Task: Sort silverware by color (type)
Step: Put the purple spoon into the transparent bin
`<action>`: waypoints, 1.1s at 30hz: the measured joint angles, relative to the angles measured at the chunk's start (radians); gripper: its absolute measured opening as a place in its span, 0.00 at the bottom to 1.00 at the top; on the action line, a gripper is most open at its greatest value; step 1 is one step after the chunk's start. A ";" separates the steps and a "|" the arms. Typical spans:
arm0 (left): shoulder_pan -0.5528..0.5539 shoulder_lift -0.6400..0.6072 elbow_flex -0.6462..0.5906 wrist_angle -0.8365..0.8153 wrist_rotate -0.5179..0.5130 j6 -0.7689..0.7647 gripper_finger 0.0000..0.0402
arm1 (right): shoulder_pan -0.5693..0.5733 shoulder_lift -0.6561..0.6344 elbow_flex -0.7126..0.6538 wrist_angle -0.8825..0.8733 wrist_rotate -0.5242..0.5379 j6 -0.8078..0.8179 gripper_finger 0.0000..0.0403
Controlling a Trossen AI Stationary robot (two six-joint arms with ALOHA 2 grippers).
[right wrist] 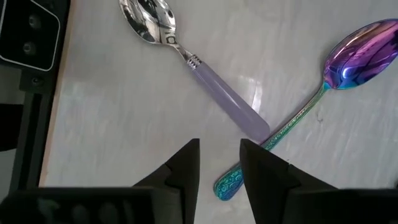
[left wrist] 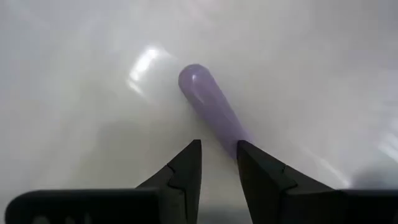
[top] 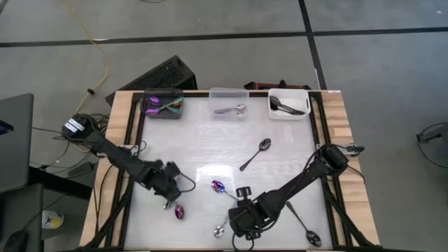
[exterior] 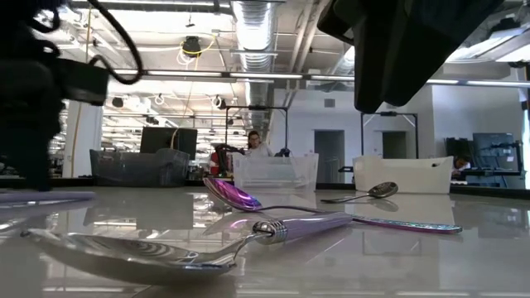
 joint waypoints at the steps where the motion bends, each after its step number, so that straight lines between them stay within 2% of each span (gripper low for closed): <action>1: 0.015 -0.010 0.008 -0.019 -0.032 0.022 0.22 | 0.002 0.000 0.000 0.000 0.000 0.000 0.34; 4: 0.045 -0.049 0.060 -0.096 -0.128 0.075 0.22 | 0.002 0.000 0.000 0.000 0.000 0.011 0.34; 6: 0.050 -0.068 0.092 -0.110 -0.148 0.100 0.22 | 0.002 0.000 0.000 0.000 0.000 0.024 0.34; 8: 0.052 -0.086 0.110 -0.112 -0.122 0.124 0.22 | 0.003 0.000 0.000 -0.001 -0.001 0.033 0.34; 10: 0.047 -0.085 0.112 -0.107 -0.044 0.127 0.22 | 0.007 0.000 0.000 -0.001 -0.001 0.033 0.34; 14: -0.001 -0.060 0.115 -0.090 0.056 0.055 0.22 | 0.010 0.000 0.000 0.000 -0.002 0.032 0.34; 25: -0.111 0.057 0.115 -0.001 0.124 -0.044 0.22 | 0.008 0.000 0.000 0.008 -0.001 -0.009 0.34; 33: -0.123 0.078 0.116 0.026 0.117 -0.030 0.33 | 0.008 0.000 0.000 0.011 -0.001 -0.009 0.34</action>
